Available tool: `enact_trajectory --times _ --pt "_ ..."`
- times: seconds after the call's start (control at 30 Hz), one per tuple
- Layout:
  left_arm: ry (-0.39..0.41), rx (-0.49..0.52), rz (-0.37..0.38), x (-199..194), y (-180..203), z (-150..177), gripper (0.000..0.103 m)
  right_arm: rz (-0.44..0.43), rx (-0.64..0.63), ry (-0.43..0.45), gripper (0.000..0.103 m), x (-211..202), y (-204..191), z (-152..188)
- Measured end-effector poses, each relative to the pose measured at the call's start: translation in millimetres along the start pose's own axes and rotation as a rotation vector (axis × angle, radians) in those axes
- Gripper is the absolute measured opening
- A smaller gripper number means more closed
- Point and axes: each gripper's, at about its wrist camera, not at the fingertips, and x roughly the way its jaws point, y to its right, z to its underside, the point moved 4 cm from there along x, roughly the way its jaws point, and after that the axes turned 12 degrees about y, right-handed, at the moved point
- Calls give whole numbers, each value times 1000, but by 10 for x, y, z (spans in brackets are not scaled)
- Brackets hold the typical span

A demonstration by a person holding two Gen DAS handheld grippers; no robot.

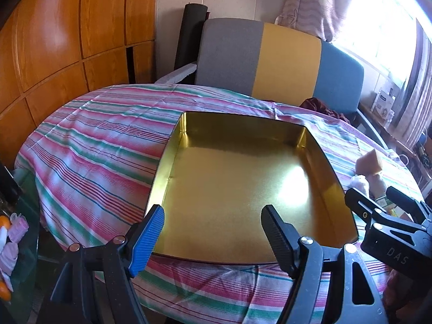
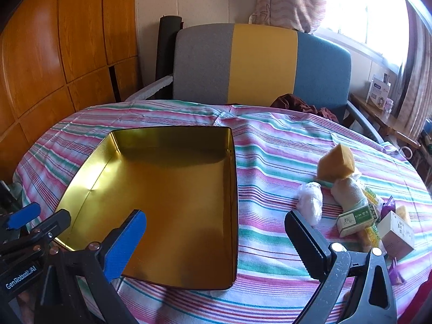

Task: Organize objects
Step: 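Move both tools from the gold tray toward the snack pile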

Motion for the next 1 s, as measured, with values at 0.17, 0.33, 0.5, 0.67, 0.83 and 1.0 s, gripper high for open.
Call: enact_trajectory --times 0.17,0.33,0.5,0.67,0.83,1.0 --pt "9 33 9 -36 77 -32 76 -5 16 12 103 -65 71 -3" --pt "14 103 18 -66 194 -49 76 -19 28 26 103 -145 162 -10" --pt "22 154 52 -22 392 -125 76 -4 38 29 103 -192 314 -31" --pt "40 185 90 40 682 -211 76 55 41 17 103 -169 477 -88" --pt "-11 179 137 177 890 -202 76 97 75 1 103 -190 733 -29" --pt "-42 189 185 293 1127 -201 76 129 102 -13 103 -203 965 41"
